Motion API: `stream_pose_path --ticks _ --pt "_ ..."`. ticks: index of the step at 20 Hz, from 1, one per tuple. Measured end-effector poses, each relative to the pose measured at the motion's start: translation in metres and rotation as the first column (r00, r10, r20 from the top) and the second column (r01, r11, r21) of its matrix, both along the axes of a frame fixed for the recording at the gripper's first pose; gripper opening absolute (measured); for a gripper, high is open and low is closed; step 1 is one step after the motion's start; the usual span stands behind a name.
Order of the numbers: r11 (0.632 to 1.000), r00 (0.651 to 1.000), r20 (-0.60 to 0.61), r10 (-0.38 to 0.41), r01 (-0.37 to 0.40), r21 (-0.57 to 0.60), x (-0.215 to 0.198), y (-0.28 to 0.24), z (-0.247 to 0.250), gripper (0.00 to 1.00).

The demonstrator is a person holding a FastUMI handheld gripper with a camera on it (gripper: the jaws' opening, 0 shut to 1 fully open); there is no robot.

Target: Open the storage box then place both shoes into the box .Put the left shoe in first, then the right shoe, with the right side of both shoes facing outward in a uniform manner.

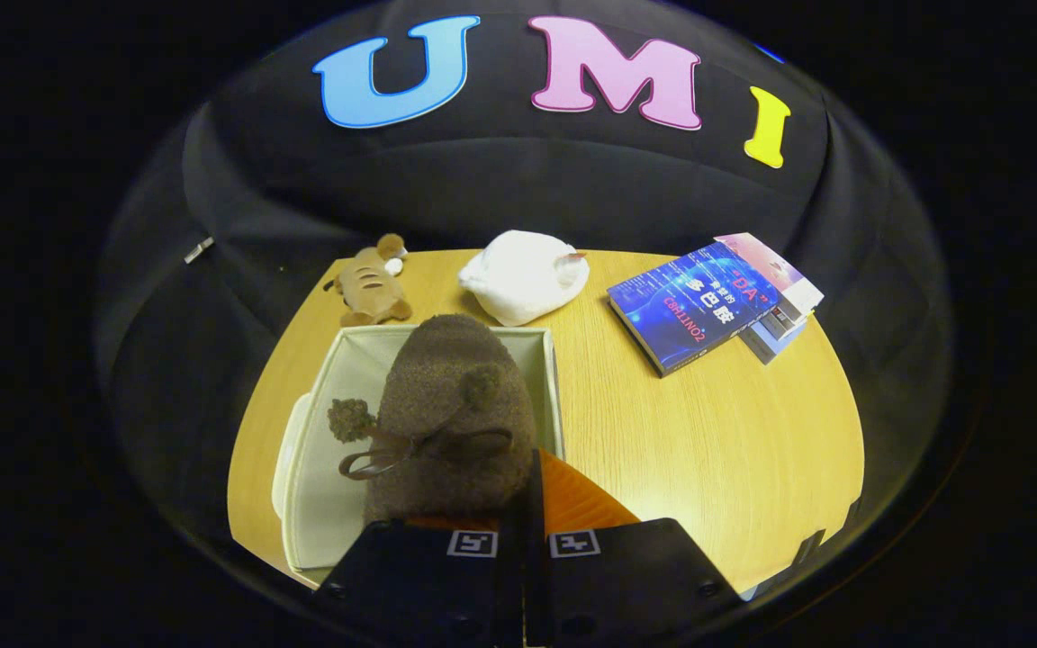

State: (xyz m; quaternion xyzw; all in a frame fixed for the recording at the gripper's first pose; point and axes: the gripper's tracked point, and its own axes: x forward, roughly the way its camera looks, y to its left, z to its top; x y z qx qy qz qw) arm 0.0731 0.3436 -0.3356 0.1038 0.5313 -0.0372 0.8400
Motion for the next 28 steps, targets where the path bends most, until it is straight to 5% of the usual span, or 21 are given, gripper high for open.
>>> stream_pose_path --ticks 7,13,17,20,28 --pt "0.999 0.999 -0.04 0.036 -0.038 -0.03 -0.009 0.018 -0.022 0.09" --pt "0.999 0.999 -0.014 0.038 -0.038 -0.016 -0.003 0.023 -0.014 0.32" --pt "0.999 0.999 0.023 0.043 -0.043 0.025 0.004 0.029 -0.002 0.7" --pt "0.998 0.997 0.056 0.061 -0.063 0.024 0.005 0.031 0.004 0.89" --pt "0.997 0.976 0.204 0.077 -0.08 0.003 0.013 0.006 0.045 0.97"
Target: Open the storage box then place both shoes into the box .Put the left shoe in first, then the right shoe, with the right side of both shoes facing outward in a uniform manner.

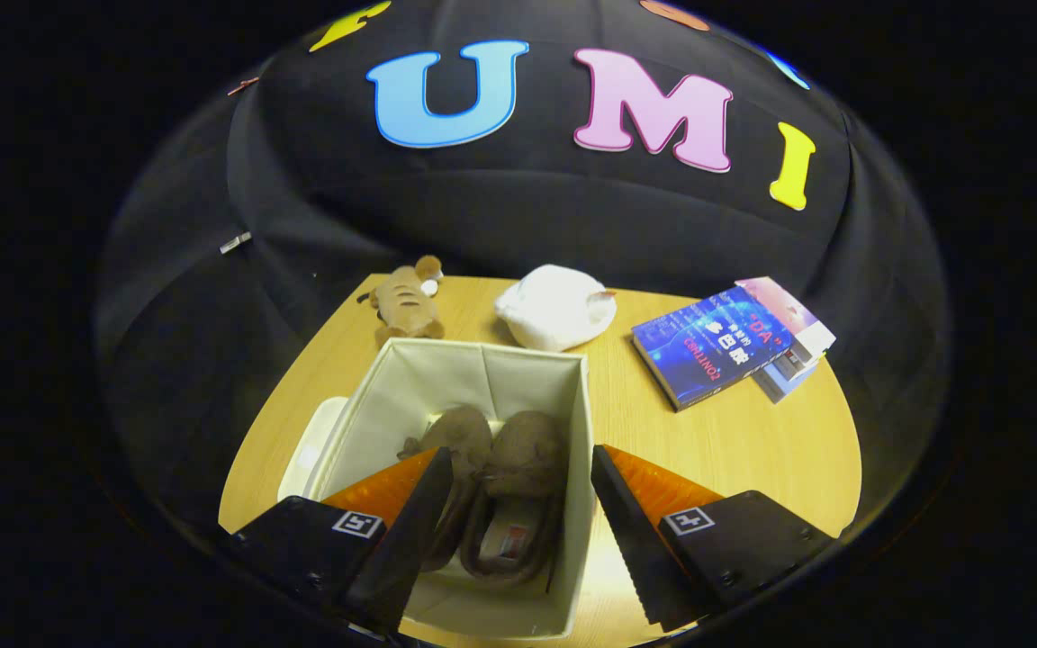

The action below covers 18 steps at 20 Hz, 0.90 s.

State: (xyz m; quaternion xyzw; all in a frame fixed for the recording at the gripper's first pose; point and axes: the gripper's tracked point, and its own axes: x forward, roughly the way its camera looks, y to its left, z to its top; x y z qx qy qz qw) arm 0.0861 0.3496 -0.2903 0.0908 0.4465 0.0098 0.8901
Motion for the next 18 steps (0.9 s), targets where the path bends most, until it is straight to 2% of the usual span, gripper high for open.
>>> stream_pose_path --ticks 5,8,18 --pt "0.998 0.989 0.128 -0.069 0.069 0.004 0.005 -0.063 0.046 0.97" --pt "0.996 0.981 0.177 -0.084 0.09 -0.023 -0.001 -0.114 0.064 0.97" --pt "0.989 0.936 0.352 -0.02 0.07 -0.13 -0.045 -0.266 0.118 0.97"
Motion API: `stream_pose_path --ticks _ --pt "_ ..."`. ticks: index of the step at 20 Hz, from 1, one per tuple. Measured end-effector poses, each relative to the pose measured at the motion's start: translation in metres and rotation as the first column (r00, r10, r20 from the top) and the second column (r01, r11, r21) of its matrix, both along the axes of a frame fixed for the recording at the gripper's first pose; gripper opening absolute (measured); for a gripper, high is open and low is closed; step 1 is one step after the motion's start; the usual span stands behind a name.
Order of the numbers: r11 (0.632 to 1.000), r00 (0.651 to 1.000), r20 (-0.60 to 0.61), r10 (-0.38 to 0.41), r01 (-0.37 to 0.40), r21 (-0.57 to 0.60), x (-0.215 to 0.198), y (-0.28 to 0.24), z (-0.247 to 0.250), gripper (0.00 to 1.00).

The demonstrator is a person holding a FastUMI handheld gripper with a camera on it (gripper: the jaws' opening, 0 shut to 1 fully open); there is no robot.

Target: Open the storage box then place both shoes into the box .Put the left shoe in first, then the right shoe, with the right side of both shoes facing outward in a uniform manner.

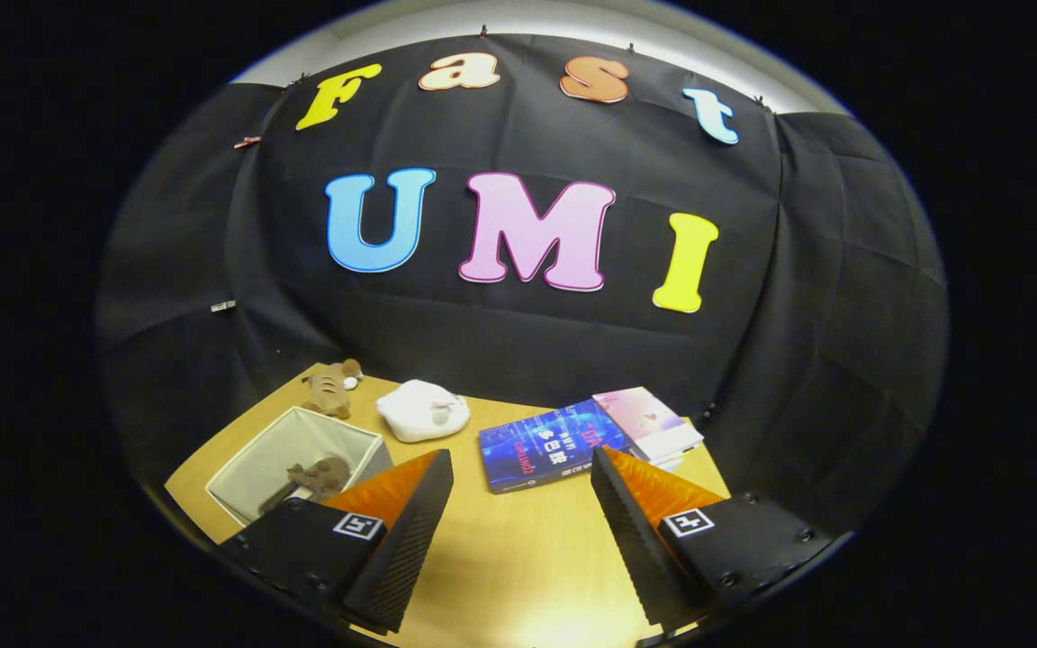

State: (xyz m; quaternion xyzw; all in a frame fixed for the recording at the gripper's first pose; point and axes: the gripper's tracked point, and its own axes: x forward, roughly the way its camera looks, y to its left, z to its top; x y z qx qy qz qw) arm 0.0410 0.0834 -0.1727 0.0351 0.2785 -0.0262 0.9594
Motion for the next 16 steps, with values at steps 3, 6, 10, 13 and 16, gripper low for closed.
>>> stream_pose_path --ticks 3,6,10,13,16 --pt "1.0 1.0 0.025 -0.002 0.002 0.008 -0.013 -0.029 0.006 0.97" --pt "1.0 0.999 0.046 -0.004 0.004 0.008 -0.022 -0.055 0.008 0.98" --pt "0.999 0.997 0.07 -0.031 0.028 0.037 -0.038 -0.077 0.008 0.98" --pt "1.0 0.998 0.068 -0.019 0.018 0.023 -0.049 -0.085 0.004 0.98" --pt "1.0 0.997 0.072 -0.018 0.016 0.021 -0.055 -0.089 0.001 0.98"
